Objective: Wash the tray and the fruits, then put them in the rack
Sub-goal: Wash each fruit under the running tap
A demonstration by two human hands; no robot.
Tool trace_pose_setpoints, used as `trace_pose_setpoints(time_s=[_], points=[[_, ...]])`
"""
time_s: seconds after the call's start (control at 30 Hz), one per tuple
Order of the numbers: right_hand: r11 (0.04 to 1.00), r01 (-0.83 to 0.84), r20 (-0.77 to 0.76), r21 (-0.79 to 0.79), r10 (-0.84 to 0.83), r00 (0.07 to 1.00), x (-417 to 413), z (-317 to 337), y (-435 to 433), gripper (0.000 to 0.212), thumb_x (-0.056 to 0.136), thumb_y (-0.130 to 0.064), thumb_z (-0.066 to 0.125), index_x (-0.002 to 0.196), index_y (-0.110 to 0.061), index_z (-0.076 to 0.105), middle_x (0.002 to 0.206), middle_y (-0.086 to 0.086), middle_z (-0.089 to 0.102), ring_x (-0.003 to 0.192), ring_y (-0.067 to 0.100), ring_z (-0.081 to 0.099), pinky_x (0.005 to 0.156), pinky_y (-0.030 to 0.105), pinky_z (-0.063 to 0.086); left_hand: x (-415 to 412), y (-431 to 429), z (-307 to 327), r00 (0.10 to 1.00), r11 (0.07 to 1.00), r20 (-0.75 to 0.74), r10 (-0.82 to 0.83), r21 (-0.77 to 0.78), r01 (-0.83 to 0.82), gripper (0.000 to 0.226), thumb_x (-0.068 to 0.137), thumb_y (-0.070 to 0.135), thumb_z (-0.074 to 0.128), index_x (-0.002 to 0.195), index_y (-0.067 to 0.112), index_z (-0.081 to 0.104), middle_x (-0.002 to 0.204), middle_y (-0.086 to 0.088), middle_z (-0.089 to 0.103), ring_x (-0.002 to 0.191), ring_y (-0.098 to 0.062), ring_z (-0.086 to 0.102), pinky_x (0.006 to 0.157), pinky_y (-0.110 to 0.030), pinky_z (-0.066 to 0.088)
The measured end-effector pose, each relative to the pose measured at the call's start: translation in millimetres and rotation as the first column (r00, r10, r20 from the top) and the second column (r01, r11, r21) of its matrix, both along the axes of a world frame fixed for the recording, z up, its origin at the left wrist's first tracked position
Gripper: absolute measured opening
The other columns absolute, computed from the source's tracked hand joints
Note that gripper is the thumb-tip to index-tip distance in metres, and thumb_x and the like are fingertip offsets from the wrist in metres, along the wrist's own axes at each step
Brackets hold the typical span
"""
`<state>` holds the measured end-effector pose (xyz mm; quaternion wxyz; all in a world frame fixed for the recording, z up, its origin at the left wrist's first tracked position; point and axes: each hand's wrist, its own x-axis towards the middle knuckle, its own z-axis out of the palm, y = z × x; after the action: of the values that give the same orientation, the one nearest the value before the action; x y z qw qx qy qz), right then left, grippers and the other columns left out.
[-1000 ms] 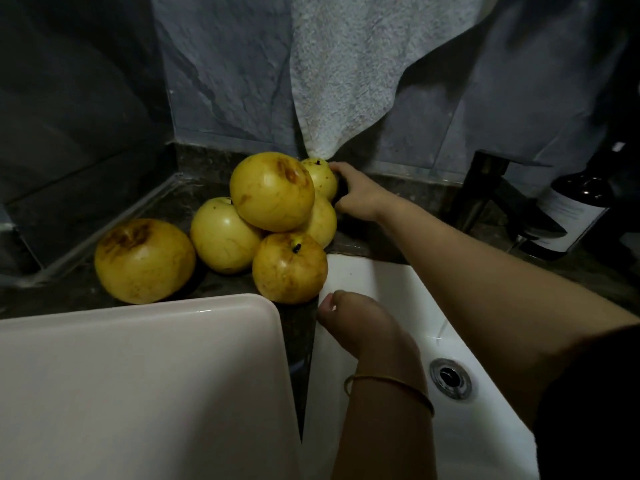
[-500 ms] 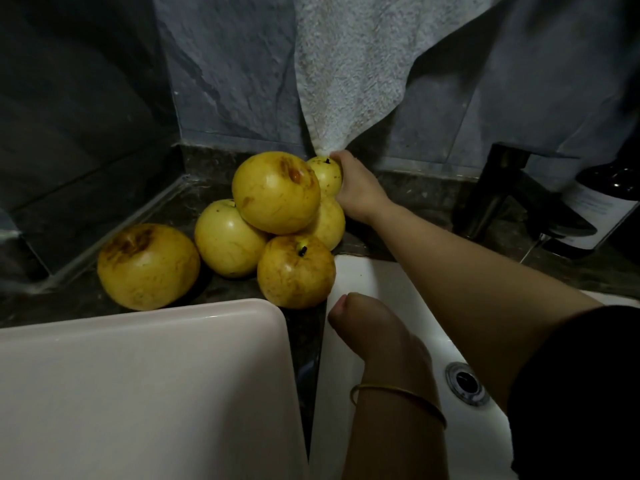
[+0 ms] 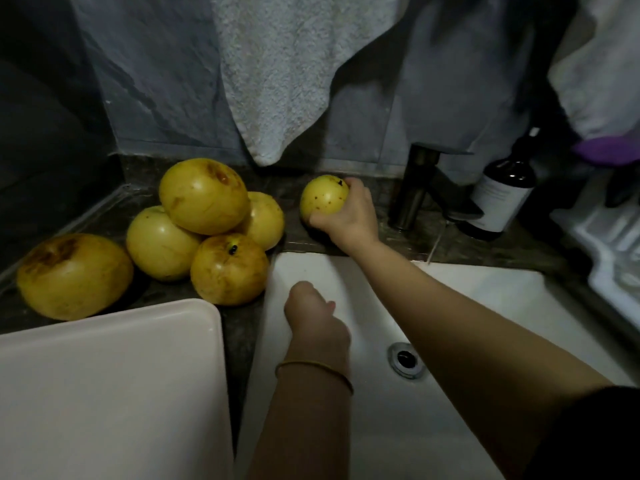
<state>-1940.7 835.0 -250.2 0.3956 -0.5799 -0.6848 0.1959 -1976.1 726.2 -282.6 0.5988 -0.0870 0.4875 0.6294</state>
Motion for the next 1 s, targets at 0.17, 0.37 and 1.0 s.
trace_pose_setpoints(time_s=[0.17,0.37,1.0], points=[[0.992,0.015,-0.143,-0.125,-0.033,0.989,55,-4,-50,0.086,0.068,-0.027,0.082,0.139,-0.016,0.035,0.136,0.007,0.042,0.12,0.024,0.047,0.1,0.038,0.043,2,-4,2,0.997,0.998,-0.05,-0.057,0.011,0.058,0.04,0.096,0.022,0.042,0.134,0.01,0.048,0.125,-0.008,0.049,0.115,-0.025,0.051,0.1,-0.038,0.035],[0.965,0.071,-0.246,-0.252,-0.135,0.96,120,-23,-83,0.087,0.068,-0.025,0.083,0.14,-0.016,0.035,0.132,0.006,0.045,0.114,0.023,0.05,0.098,0.042,0.047,4,-15,13,0.977,0.982,-0.101,-0.187,0.0,0.188,0.038,0.097,0.02,0.036,0.131,0.011,0.049,0.14,-0.013,0.049,0.126,-0.029,0.05,0.107,-0.044,0.03],[0.995,0.092,0.029,-0.037,-0.091,0.995,147,-27,-73,0.096,0.064,-0.035,0.082,0.143,-0.02,0.03,0.139,0.003,0.037,0.123,0.022,0.045,0.094,0.032,0.039,78,1,53,0.781,0.905,-0.513,-0.356,0.02,0.426,0.018,0.095,0.02,0.045,0.081,0.014,0.054,0.075,-0.009,0.053,0.071,-0.021,0.046,0.061,-0.028,0.04]])
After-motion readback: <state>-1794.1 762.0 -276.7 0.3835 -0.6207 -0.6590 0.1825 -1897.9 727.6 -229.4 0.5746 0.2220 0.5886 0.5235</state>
